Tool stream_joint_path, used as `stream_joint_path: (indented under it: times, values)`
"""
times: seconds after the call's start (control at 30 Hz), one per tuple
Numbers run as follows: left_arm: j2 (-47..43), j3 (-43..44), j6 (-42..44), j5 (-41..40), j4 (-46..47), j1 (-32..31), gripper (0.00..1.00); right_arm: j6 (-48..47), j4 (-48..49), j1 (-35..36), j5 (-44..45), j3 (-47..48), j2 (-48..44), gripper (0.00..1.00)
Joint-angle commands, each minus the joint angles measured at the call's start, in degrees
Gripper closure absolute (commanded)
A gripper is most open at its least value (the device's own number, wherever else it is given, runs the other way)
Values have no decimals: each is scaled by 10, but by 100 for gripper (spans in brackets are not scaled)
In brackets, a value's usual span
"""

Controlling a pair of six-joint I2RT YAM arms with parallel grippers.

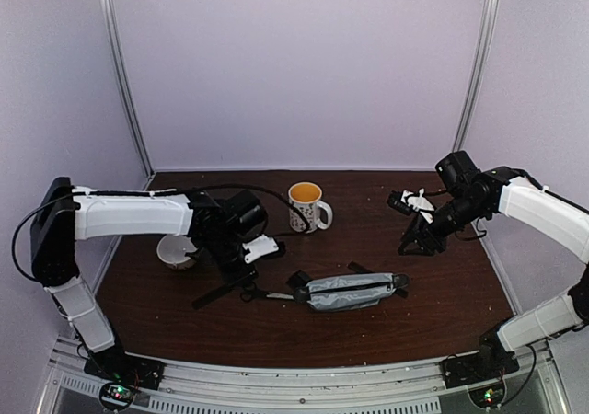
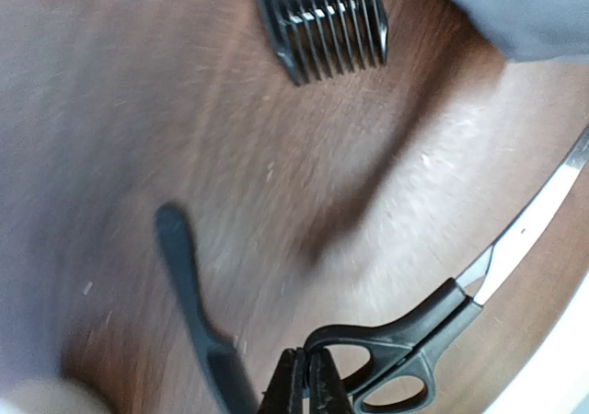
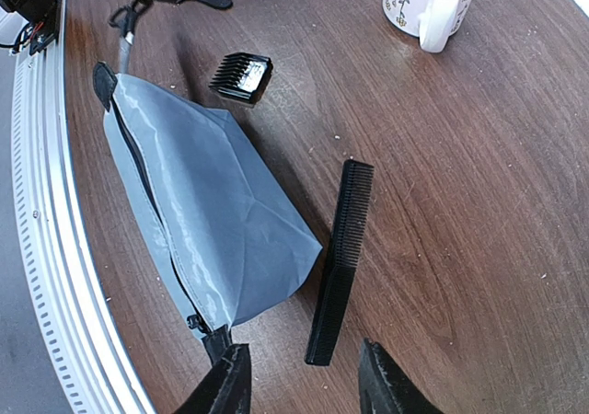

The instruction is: Sort the hair-cutting tools

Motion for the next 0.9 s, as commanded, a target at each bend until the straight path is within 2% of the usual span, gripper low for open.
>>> stream_joint_path:
  times: [0.0,0.2,0.3,0.37,0.43,0.5,0.6,0.67,0.87]
  values:
    - [-72,11,-84,-29,-81,-2,100,-3,-4,-3,2,-1,3,59]
    - [-115,59,-160,-58,-183,-29,100,-17,-19,-4,-16,2,8,55]
    - [-119,105,-176,-53,-200,-46,100,-31,-39,-3,-20,5,19,51]
    - [-109,148,-184,-82,-202,-64,100,-32,-50,-3,-13,8,24,51]
    - [-84,208,-191,-144,-219,-82,100,-25,-45,-3,1,5,18,51]
    - [-42,249,-201,-250,-224,-105,100,-10,-34,-3,23,2,10,51]
    - [13,295,-217,-371,-205,-146,100,-12,-73,-8,21,20,19,50]
    - [40,313,-222,-422,-177,-172,100,-25,-106,-10,14,36,31,50]
    - [102,325,-210,-509,-108,-231,100,-50,-151,-11,22,32,51,50]
